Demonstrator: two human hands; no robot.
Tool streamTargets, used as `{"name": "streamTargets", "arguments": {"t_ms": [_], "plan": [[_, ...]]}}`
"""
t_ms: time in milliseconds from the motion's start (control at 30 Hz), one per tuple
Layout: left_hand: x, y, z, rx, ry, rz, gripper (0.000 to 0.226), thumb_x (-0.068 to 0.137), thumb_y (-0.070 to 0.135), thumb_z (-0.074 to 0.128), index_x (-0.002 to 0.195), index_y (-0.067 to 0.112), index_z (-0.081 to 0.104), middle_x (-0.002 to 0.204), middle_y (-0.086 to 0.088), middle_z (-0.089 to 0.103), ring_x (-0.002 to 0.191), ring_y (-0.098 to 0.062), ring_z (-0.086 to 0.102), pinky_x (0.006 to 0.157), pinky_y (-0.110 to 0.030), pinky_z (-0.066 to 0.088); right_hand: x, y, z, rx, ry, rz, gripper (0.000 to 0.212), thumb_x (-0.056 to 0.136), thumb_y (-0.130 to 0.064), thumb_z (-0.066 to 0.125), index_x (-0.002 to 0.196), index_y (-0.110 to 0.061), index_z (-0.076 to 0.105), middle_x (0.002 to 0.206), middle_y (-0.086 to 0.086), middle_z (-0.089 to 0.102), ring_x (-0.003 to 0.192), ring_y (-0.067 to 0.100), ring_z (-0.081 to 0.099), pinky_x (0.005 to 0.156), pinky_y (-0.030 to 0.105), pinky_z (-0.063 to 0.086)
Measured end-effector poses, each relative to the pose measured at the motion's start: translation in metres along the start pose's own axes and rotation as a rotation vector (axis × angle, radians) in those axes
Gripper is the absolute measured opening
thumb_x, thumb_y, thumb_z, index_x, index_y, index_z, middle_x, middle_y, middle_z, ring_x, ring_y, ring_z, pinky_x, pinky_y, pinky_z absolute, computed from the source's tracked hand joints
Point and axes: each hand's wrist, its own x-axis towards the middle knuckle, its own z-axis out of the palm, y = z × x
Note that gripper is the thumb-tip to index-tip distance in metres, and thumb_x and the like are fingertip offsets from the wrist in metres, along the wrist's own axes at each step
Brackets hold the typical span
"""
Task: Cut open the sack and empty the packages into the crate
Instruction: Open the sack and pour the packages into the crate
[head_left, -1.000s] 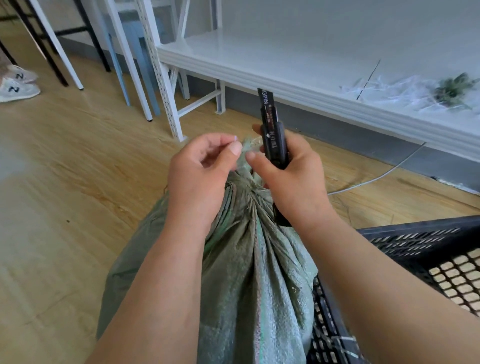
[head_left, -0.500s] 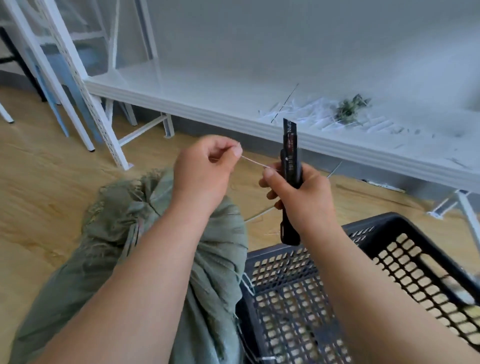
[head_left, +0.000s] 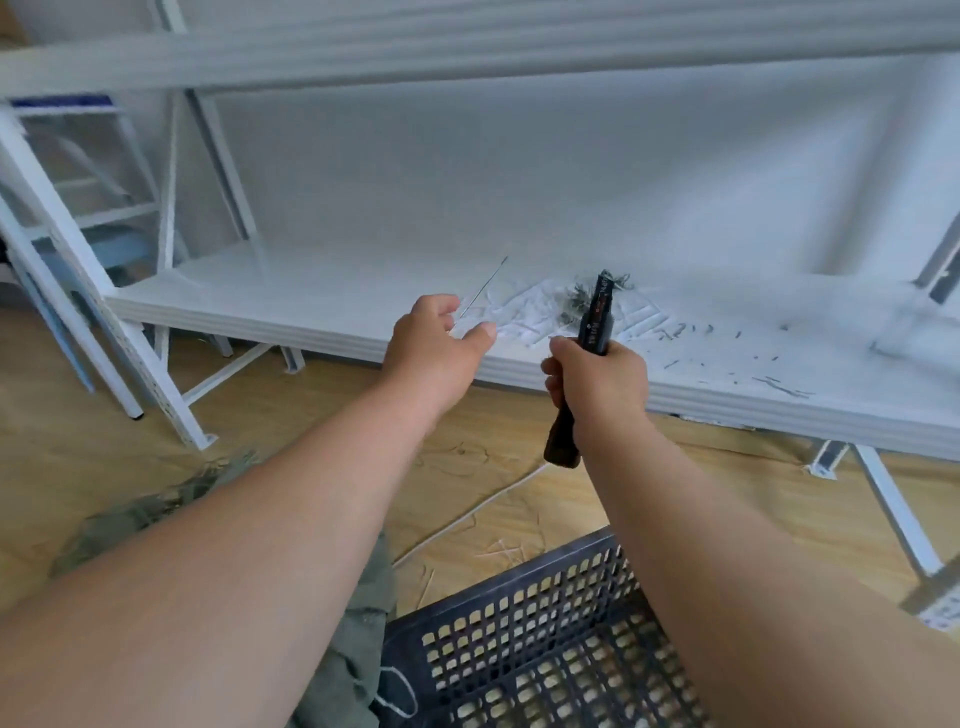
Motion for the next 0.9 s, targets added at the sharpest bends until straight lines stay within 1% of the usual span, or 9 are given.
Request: {"name": "streamTargets", "arguments": {"t_ms": [100, 200, 367, 433, 500, 633, 767, 833, 900], "plan": [[0.001, 0.003, 0.014, -0.061, -0.030, -0.073, 0.050, 0.090, 0.029, 0.064, 0.136, 0.020, 0.046, 0.137, -0.001, 0.050, 0.120, -0.020, 0.052, 0.103, -0.038, 0.045, 0.045, -0.016, 0.004, 0.175, -0.029, 0.129, 0.010, 0.083, -0.017, 0.067, 0.086, -0.008, 0.066, 0.068, 0.003, 0.068, 0.046, 0.013, 0.052, 0.053, 0.026, 0.045], [-0.001, -0.004, 0.023, -0.054, -0.078, -0.133, 0.047, 0.091, 0.026, 0.063, 0.135, 0.018, 0.047, 0.133, -0.001, 0.053, 0.117, -0.020, 0.054, 0.103, -0.042, 0.045, 0.070, -0.013, 0.000, 0.139, -0.177, 0.260, 0.031, 0.079, -0.034, 0.076, 0.089, -0.006, 0.068, 0.067, 0.003, 0.064, 0.048, 0.015, 0.049, 0.064, 0.030, 0.044], [-0.020, -0.028, 0.018, -0.044, -0.055, -0.155, 0.039, 0.091, 0.025, 0.063, 0.128, 0.021, 0.053, 0.126, 0.002, 0.058, 0.108, -0.016, 0.057, 0.098, -0.037, 0.048, 0.054, 0.016, -0.004, 0.034, -0.279, 0.189, 0.036, 0.082, -0.026, 0.076, 0.108, -0.005, 0.062, 0.077, 0.011, 0.064, 0.053, 0.016, 0.051, 0.055, 0.028, 0.045], [-0.035, -0.036, 0.004, -0.027, -0.006, -0.150, 0.039, 0.092, 0.025, 0.062, 0.130, 0.022, 0.052, 0.124, 0.005, 0.059, 0.108, -0.014, 0.056, 0.091, -0.030, 0.045, 0.028, 0.026, 0.001, 0.053, -0.369, 0.135, 0.030, 0.084, -0.024, 0.074, 0.107, -0.009, 0.063, 0.088, 0.010, 0.067, 0.053, 0.015, 0.050, 0.054, 0.027, 0.044], [-0.051, -0.048, -0.018, 0.010, 0.064, -0.151, 0.042, 0.092, 0.025, 0.061, 0.132, 0.023, 0.049, 0.124, 0.009, 0.058, 0.107, -0.010, 0.054, 0.086, -0.025, 0.039, -0.004, 0.034, 0.012, 0.035, -0.482, 0.129, 0.022, 0.085, -0.023, 0.072, 0.101, -0.009, 0.066, 0.079, 0.006, 0.064, 0.052, 0.014, 0.050, 0.052, 0.026, 0.046], [-0.078, -0.093, -0.084, 0.195, 0.386, -0.167, 0.055, 0.089, 0.026, 0.065, 0.138, 0.025, 0.040, 0.136, 0.007, 0.048, 0.122, -0.013, 0.048, 0.095, -0.025, 0.037, -0.067, 0.056, 0.034, -0.108, -0.713, 0.154, 0.012, 0.089, -0.014, 0.067, 0.100, -0.010, 0.070, 0.073, 0.003, 0.058, 0.058, 0.014, 0.050, 0.050, 0.020, 0.047], [-0.111, -0.144, -0.152, 0.378, 0.633, -0.475, 0.086, 0.078, 0.044, 0.074, 0.145, 0.015, 0.028, 0.150, -0.008, 0.035, 0.136, -0.032, 0.038, 0.110, -0.049, 0.034, -0.114, 0.080, 0.057, -0.338, -0.803, 0.107, 0.018, 0.085, -0.010, 0.070, 0.103, -0.014, 0.069, 0.077, 0.001, 0.059, 0.056, 0.013, 0.047, 0.048, 0.021, 0.044], [-0.122, -0.161, -0.168, 0.329, 0.546, -0.676, 0.097, 0.075, 0.054, 0.073, 0.145, 0.004, 0.029, 0.150, -0.015, 0.036, 0.135, -0.035, 0.040, 0.109, -0.043, 0.035, -0.134, 0.086, 0.071, -0.348, -0.829, 0.133, 0.026, 0.083, -0.009, 0.073, 0.107, -0.008, 0.064, 0.077, 0.006, 0.058, 0.054, 0.015, 0.048, 0.048, 0.024, 0.044], [-0.125, -0.173, -0.170, 0.095, 0.392, -0.806, 0.099, 0.073, 0.057, 0.073, 0.145, 0.003, 0.030, 0.150, -0.014, 0.038, 0.134, -0.034, 0.041, 0.105, -0.041, 0.036, -0.151, 0.087, 0.086, -0.373, -0.863, 0.139, 0.028, 0.082, -0.012, 0.075, 0.105, -0.007, 0.061, 0.075, 0.009, 0.057, 0.052, 0.017, 0.049, 0.047, 0.025, 0.046]]}}
